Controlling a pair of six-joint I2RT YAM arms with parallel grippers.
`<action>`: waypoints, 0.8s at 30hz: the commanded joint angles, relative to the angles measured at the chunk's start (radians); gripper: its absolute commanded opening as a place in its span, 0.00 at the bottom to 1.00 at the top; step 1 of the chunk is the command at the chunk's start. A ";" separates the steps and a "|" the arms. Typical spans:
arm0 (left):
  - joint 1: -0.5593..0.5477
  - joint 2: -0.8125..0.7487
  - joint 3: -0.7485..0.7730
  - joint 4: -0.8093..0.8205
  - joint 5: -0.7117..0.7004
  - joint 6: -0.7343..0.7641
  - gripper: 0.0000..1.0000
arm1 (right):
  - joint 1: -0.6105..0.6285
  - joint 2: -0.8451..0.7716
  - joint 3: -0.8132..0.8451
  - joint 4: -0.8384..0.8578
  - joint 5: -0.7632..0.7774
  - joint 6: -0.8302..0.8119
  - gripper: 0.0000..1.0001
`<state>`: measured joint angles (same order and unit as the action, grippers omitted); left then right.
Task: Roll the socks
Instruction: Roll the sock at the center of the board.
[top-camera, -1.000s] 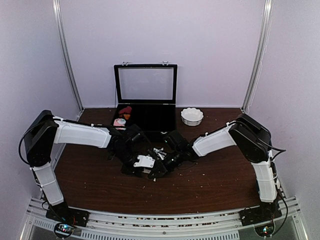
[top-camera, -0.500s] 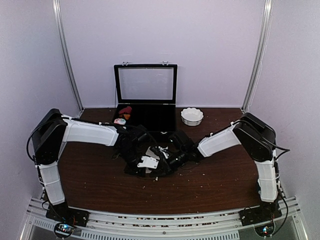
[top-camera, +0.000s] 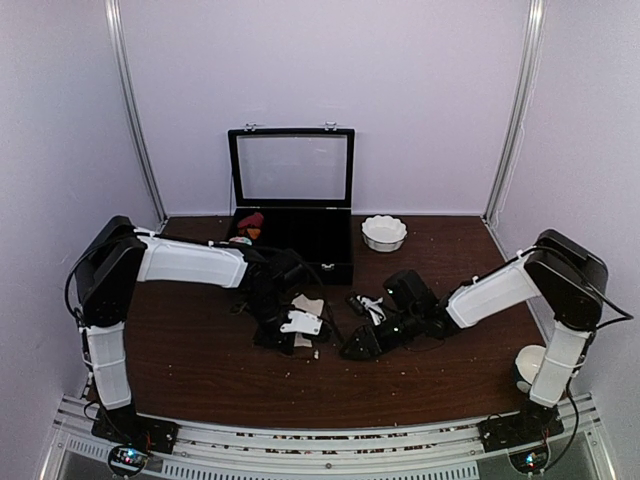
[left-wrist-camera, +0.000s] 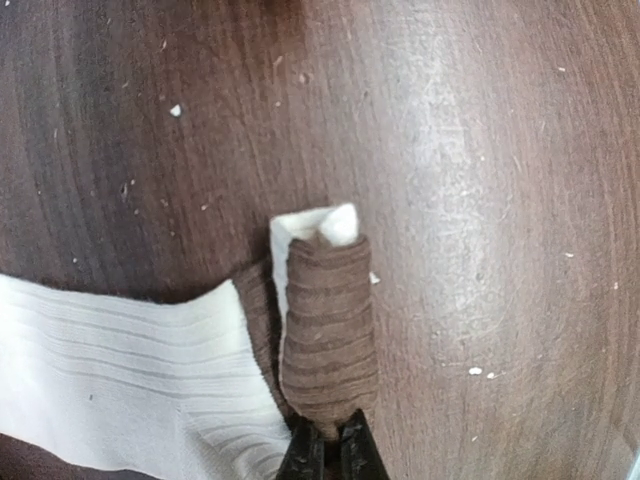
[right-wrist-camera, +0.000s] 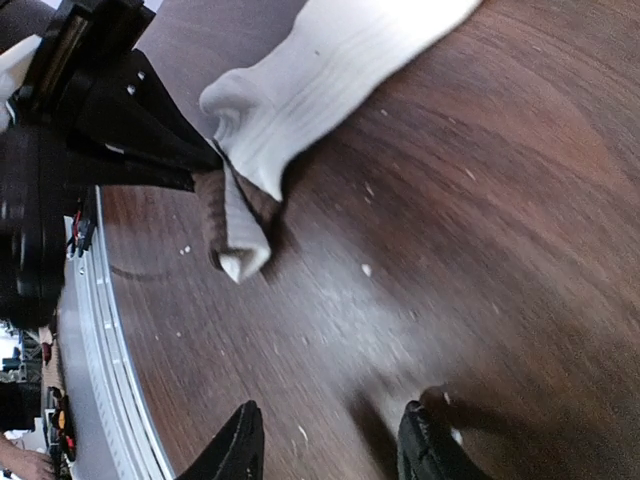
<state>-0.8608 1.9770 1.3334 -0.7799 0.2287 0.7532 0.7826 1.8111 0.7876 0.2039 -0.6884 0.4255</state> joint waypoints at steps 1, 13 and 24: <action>0.037 0.090 0.013 -0.103 0.036 -0.055 0.00 | -0.009 -0.123 -0.194 0.068 0.266 0.003 0.46; 0.170 0.195 0.100 -0.239 0.342 -0.162 0.00 | -0.051 -0.415 -0.432 0.437 0.399 0.075 1.00; 0.230 0.273 0.164 -0.318 0.438 -0.173 0.00 | 0.192 -0.342 -0.311 0.403 0.578 -0.429 0.97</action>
<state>-0.6399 2.1895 1.4948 -1.0306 0.7109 0.5995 0.8577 1.5288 0.4759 0.5720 -0.2440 0.3134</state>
